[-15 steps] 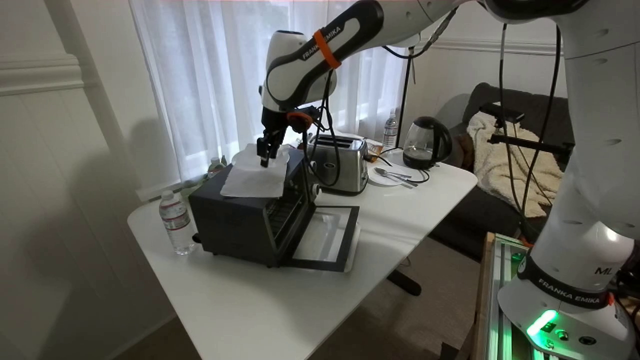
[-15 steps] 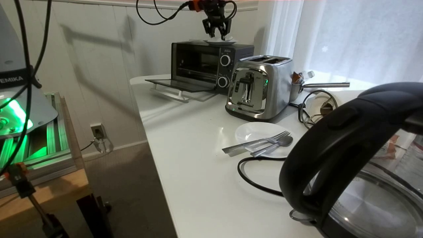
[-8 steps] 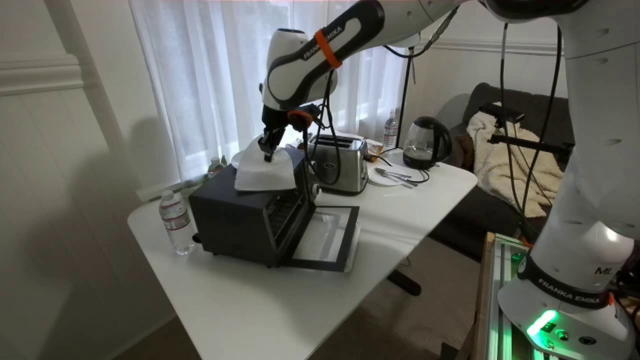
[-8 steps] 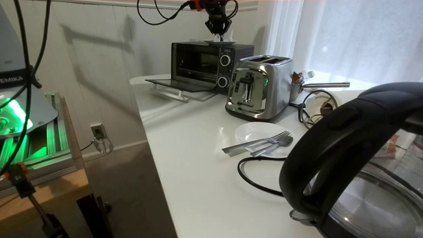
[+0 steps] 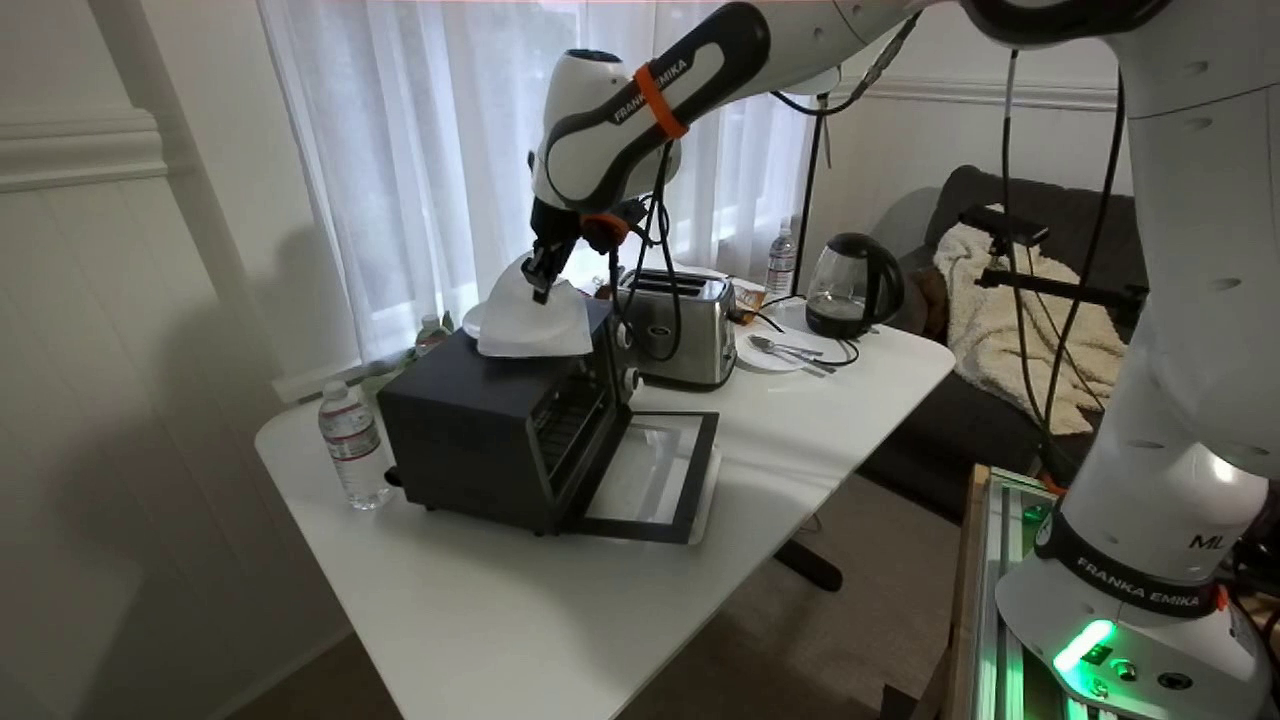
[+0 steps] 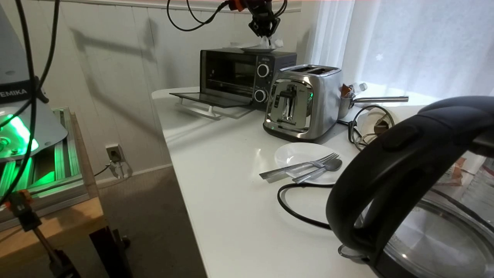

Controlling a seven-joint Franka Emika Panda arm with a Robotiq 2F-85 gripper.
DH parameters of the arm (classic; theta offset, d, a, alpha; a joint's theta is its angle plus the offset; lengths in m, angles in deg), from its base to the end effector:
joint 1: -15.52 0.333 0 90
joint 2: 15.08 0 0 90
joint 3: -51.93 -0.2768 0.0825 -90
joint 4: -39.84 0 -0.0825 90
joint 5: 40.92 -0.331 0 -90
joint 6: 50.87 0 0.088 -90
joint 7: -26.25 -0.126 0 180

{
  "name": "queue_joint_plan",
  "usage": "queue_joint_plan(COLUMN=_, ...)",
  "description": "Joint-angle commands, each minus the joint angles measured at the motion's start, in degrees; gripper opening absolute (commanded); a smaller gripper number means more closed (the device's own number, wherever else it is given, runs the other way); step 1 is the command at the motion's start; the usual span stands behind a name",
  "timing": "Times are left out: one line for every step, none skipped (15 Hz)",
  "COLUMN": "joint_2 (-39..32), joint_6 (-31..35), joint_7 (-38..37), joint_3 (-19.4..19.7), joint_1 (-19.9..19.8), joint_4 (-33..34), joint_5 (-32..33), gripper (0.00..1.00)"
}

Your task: Remove the plate from the oven the use the paper towel to wipe it

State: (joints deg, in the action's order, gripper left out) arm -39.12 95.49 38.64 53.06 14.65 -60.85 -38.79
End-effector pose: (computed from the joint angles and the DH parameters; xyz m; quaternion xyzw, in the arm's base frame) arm 0.6350 -0.0208 0.3468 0.9766 0.1037 0.1840 0.0402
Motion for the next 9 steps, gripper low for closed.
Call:
queue_joint_plan(joint_2=-2.1, joint_6=0.7, joint_7=-0.6, joint_3=-1.5, joint_1=-0.4, joint_4=2.1, joint_5=-0.2, gripper=0.0)
queue_joint_plan(joint_2=-2.4, joint_6=0.5, joint_7=-0.4, joint_3=-1.9, joint_1=-0.5, joint_4=2.2, joint_5=-0.7, gripper=0.0)
queue_joint_plan(joint_2=-2.6, joint_6=0.5, joint_7=0.0, joint_3=-2.5, joint_1=-0.6, joint_4=2.3, joint_5=-1.1, gripper=0.0)
queue_joint_plan(joint_2=-2.9, joint_6=0.7, joint_7=0.6, joint_3=-3.2, joint_1=-0.8, joint_4=2.2, joint_5=-1.6, gripper=0.0)
queue_joint_plan(joint_2=-3.0, joint_6=0.8, joint_7=1.0, joint_3=-3.8, joint_1=-0.9, joint_4=2.1, joint_5=-2.1, gripper=0.0)
queue_joint_plan(joint_2=-3.0, joint_6=0.8, joint_7=1.4, joint_3=-4.6, joint_1=-1.1, joint_4=1.9, joint_5=-2.7, gripper=0.0)
queue_joint_plan(joint_2=-2.9, joint_6=0.8, joint_7=2.1, joint_3=-5.4, joint_1=-1.4, joint_4=1.8, joint_5=-3.5, gripper=0.0)
queue_joint_plan(joint_2=-2.7, joint_6=0.6, joint_7=2.9, joint_3=-6.3, joint_1=-1.7, joint_4=1.5, joint_5=-4.3, gripper=0.0)
queue_joint_plan(joint_2=-2.6, joint_6=0.6, joint_7=3.6, joint_3=-7.1, joint_1=-2.0, joint_4=1.4, joint_5=-5.1, gripper=0.0)
